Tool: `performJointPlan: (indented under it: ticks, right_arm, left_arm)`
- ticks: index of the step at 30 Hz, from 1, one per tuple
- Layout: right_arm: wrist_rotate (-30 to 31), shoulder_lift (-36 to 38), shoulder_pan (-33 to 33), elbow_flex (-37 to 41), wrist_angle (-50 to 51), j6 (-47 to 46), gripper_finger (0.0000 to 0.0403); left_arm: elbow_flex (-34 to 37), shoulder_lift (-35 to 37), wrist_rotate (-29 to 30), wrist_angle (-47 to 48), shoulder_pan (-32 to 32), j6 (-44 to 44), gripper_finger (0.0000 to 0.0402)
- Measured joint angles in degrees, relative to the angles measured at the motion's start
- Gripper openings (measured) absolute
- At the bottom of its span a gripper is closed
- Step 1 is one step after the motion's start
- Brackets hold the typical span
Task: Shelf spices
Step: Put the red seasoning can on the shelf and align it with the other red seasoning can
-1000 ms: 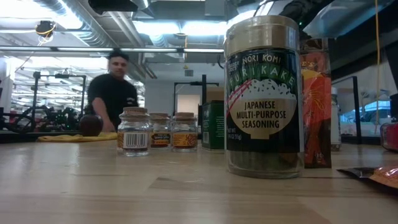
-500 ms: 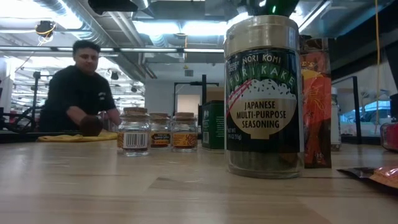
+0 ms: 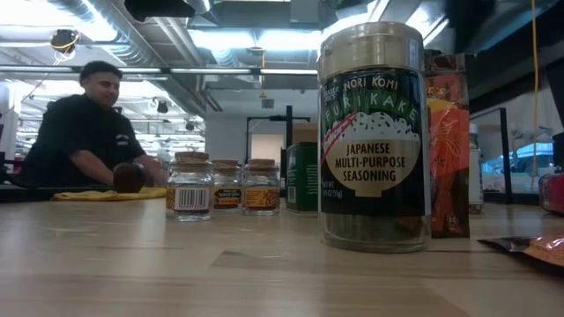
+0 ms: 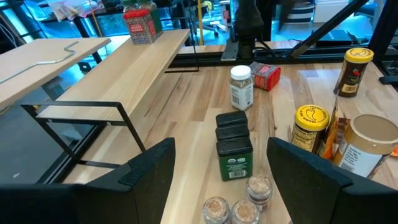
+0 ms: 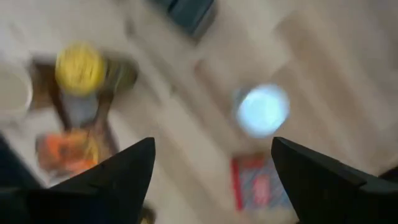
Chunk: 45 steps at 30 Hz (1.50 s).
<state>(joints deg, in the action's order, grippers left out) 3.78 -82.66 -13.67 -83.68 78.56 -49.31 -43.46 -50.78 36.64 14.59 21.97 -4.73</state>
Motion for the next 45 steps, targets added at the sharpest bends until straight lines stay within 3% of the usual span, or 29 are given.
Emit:
performJointPlan:
  ticks: [7, 14, 21, 31, 41, 45]
  right_arm:
    - [1.7, 0.0, -10.2, 7.4, 7.0, -12.8, 0.0328]
    - [0.0, 0.0, -13.9, 18.4, 1.4, -15.3, 0.0328]
    - [0.3, 0.0, -14.5, 28.8, -4.0, -15.6, 0.0328]
    - [-0.2, 0.0, -14.5, 37.1, -12.7, -14.9, 0.0328]
    - [4.2, 0.1, -14.4, 41.0, -13.8, -14.9, 0.0328]
    - [3.0, 0.1, -14.4, 40.9, -15.5, -14.9, 0.0328]
  left_arm:
    - [0.0, 0.0, 0.0, 0.1, 0.0, 0.1, 0.0249]
    - [0.0, 0.0, 0.0, 0.1, 0.0, 0.0, 0.0249]
    - [0.0, 0.0, 0.0, 0.0, 0.0, 0.0, 0.0249]
    - [0.0, 0.0, 0.0, 0.0, 0.0, 0.0, 0.0249]
    - [0.0, 0.0, 0.0, 0.0, 0.0, 0.2, 0.0249]
    - [0.0, 0.0, 0.0, 0.0, 0.0, 0.2, 0.0249]
